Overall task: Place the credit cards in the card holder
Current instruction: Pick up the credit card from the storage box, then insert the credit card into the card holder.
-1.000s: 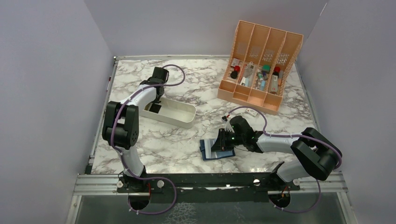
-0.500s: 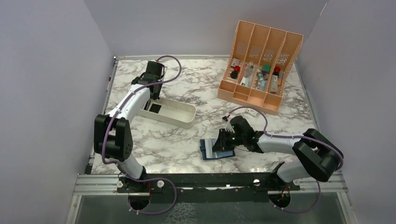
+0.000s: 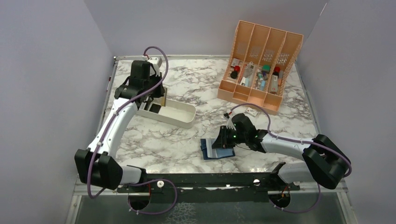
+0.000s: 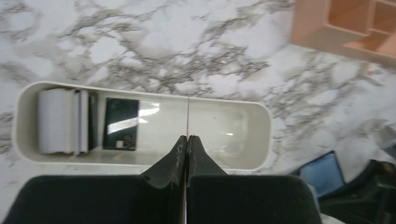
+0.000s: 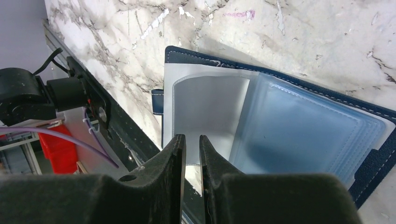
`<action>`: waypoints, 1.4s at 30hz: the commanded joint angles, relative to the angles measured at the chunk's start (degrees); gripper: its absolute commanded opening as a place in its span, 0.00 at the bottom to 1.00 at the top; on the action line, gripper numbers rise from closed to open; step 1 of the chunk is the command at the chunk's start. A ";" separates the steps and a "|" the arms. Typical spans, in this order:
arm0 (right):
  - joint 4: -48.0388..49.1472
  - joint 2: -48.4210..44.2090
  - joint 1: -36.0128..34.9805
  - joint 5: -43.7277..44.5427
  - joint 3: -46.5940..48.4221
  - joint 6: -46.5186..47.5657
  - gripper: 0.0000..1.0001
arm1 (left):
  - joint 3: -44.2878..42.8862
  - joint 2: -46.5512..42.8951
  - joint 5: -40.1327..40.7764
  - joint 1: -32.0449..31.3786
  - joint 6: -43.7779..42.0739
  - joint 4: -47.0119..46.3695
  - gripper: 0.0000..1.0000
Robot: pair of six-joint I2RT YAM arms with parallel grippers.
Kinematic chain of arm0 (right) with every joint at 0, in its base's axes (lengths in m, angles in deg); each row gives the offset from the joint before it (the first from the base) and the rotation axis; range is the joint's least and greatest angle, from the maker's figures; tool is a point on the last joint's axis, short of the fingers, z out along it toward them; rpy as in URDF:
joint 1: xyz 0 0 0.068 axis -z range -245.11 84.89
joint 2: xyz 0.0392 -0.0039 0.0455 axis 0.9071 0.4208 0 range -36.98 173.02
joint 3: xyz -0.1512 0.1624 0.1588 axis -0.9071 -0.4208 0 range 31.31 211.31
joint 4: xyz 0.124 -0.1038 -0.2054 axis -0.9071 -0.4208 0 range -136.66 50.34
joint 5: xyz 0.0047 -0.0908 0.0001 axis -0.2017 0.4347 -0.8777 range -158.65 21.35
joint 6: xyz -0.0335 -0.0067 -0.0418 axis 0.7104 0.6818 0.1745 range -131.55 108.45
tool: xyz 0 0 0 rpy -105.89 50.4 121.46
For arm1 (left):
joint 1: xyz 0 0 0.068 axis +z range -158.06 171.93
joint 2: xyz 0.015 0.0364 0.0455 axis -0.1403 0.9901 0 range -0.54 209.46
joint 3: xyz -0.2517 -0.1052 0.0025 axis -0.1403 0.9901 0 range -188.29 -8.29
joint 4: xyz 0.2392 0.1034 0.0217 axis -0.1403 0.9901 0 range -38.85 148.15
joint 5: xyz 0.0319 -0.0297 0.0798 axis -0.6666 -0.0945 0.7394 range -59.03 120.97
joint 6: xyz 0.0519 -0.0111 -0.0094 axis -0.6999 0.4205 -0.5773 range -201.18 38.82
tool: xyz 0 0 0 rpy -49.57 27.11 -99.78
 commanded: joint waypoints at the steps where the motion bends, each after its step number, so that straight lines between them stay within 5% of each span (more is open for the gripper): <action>1: -2.30 -0.71 -0.37 1.80 1.49 0.85 0.23 | 7.54 -6.85 -19.85 -0.59 13.49 -9.72 0.00; 5: -1.98 -0.51 -0.37 1.84 1.69 0.38 0.23 | 18.54 -11.95 -27.59 -3.91 27.97 -25.05 0.00; 14: -4.73 1.54 -0.37 6.13 4.03 1.63 0.23 | 34.48 -15.78 -17.01 -23.72 46.98 -47.84 0.00; 31: -7.02 -0.13 -0.37 8.19 3.35 1.15 0.23 | 40.27 -3.78 -7.39 -34.78 48.39 -53.12 0.00; 42: -11.79 -2.51 -0.37 12.20 3.24 2.65 0.23 | 37.55 -3.02 1.46 -35.81 40.02 -37.63 0.00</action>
